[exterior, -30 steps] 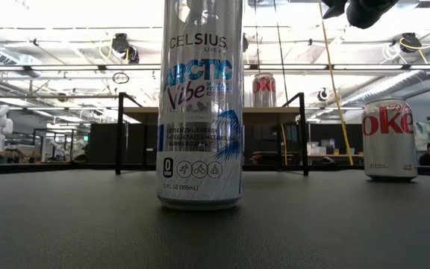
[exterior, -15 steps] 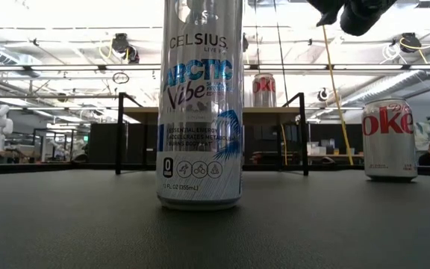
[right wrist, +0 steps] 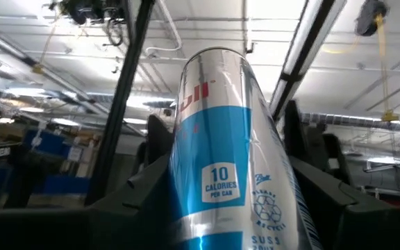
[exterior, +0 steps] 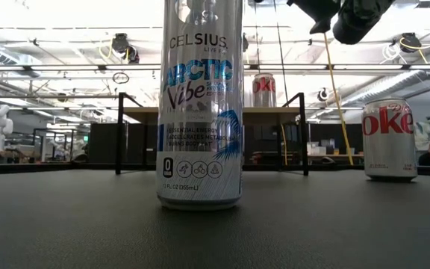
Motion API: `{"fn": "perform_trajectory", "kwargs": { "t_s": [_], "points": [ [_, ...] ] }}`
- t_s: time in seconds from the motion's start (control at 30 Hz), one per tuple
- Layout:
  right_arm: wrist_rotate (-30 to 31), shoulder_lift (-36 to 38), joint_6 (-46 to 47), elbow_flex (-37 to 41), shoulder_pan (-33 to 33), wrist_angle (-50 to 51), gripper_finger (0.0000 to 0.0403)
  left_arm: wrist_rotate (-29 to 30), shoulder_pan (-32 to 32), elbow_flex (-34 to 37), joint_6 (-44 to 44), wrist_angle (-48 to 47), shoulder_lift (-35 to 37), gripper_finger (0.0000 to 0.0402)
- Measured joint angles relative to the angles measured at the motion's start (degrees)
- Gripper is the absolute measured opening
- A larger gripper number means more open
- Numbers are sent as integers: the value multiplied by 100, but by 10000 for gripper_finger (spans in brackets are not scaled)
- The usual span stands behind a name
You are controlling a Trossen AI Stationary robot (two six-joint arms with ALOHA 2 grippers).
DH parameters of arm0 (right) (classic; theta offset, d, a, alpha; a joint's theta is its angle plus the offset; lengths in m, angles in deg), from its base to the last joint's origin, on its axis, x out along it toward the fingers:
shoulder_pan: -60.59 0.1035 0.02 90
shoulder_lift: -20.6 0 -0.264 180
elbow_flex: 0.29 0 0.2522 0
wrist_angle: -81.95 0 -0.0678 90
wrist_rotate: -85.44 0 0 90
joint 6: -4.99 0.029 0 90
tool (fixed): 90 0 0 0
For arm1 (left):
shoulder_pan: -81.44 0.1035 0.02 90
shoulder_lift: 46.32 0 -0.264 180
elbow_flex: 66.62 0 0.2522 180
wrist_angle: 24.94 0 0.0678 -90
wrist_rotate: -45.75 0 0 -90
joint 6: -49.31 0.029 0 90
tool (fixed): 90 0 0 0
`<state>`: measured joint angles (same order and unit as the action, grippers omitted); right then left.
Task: Place canned beverage on shelf
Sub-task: Put the top left blue soda can on the shelf
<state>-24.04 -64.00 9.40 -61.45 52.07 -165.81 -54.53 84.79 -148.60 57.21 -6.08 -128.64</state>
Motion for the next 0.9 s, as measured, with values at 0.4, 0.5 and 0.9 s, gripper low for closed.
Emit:
{"fn": "perform_trajectory", "kwargs": {
  "t_s": [0.4,0.5,0.9],
  "points": [
    [-37,-2,70,0,39,80,206,-291,0,0,50,292,0,391],
    [-37,-2,57,0,39,119,206,-328,0,-2,40,292,0,391],
    [-37,-2,94,0,42,163,206,-337,5,-2,59,293,0,380]
  ]
}}
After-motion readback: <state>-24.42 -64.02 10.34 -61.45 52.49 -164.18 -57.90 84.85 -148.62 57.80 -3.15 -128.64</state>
